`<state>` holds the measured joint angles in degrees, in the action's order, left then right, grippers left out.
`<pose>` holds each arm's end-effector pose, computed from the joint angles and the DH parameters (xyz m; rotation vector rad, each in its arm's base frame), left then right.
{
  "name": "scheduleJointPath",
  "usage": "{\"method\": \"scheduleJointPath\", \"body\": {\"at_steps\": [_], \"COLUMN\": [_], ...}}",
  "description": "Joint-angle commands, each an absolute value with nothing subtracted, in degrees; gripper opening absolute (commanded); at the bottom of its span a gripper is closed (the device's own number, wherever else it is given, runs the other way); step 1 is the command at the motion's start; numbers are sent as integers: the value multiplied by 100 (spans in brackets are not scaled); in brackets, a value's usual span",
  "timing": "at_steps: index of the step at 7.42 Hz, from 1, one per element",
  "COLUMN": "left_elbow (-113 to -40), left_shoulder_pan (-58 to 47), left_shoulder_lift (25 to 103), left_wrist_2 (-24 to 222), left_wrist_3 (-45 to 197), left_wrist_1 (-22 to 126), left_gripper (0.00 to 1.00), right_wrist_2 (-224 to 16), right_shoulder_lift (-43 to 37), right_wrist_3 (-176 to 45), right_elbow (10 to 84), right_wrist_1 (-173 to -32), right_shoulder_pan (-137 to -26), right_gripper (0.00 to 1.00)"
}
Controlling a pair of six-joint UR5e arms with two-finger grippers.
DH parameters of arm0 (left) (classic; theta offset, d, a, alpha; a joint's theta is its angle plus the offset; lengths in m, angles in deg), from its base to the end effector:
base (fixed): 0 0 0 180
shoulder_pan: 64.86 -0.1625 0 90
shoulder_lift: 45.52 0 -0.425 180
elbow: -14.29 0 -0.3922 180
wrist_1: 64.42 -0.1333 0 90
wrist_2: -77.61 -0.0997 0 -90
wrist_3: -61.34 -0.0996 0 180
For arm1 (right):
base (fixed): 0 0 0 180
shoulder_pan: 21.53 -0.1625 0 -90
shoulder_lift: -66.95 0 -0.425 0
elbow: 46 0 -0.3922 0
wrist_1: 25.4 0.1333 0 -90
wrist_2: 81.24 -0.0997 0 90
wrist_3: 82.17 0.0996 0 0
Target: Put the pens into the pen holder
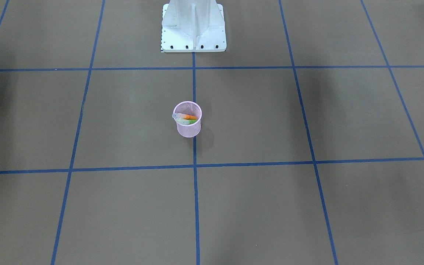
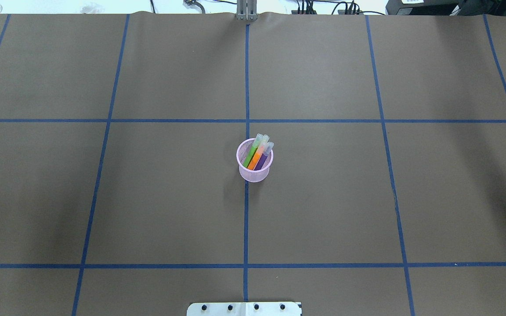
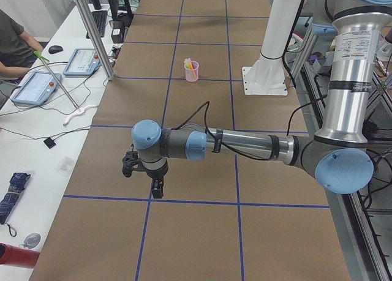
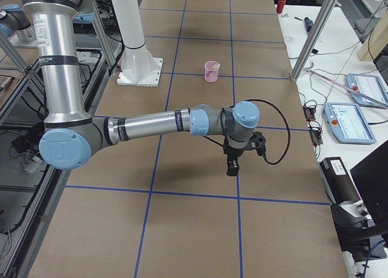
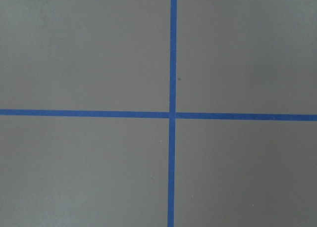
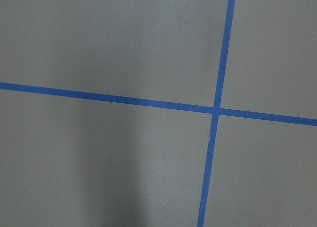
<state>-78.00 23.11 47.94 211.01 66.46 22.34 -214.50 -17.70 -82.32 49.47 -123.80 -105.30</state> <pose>-0.0465 -0.5206 0.6154 -0.0056 0.7585 -0.0347 0.0074 -0.5315 0.5803 0.0001 -0.7565 -0.1219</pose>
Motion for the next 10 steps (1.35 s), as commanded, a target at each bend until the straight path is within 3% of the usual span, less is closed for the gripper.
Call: {"method": "scheduleJointPath", "body": {"at_steps": [1,10], "left_elbow": [-7895,-7940], "left_shoulder_pan": [2303,2294], "left_shoulder_lift": [4817,4623], "left_wrist_2": [21277,21322], "left_wrist_3": [6661,6652], "left_wrist_1": [2172,2452], "left_gripper": [100,100], "right_wrist_2": [-21439,-21474], "right_shoulder_lift": [-1768,-1883], "right_wrist_3": [-8269,-8199], "right_elbow": [4892,4927], "right_wrist_1": [-12366,-12357], "right_shoulder_pan": [-10546,-10599], "right_gripper": [100,100]}}
